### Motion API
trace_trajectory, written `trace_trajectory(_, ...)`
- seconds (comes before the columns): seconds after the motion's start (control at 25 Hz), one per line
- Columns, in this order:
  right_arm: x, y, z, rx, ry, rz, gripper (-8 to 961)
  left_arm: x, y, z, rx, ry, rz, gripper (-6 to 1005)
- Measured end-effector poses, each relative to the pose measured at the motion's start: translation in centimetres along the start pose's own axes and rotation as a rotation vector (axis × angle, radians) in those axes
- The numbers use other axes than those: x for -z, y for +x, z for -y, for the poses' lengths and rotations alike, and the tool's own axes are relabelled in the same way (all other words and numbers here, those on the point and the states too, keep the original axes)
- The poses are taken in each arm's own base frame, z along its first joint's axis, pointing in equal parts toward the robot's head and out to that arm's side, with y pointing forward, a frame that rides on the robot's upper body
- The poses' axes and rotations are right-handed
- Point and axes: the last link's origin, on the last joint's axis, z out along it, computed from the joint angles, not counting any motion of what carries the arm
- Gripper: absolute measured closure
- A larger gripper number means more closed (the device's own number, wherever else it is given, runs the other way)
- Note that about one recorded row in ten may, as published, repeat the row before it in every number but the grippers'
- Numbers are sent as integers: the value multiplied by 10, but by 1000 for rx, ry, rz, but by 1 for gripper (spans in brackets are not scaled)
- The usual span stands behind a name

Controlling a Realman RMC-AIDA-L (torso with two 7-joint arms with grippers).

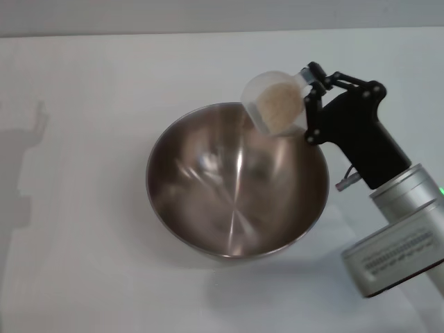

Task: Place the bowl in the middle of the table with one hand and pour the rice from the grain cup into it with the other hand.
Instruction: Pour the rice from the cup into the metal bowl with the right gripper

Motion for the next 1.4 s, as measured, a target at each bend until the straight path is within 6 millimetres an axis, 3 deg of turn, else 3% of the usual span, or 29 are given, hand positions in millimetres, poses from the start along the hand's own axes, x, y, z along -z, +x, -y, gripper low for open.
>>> trace_trajectory(0.12, 0, -11, -8, 166, 0, 9, 937, 0, 0, 0, 0, 0, 0, 180)
trace_trajectory(0.56, 6, -33, -27, 482, -28, 60, 936, 0, 0, 0, 2, 0, -1, 180)
trace_trajectory(1.4, 10, -47, -41, 991, -42, 106, 938, 1, -1, 1, 1, 2, 2, 181)
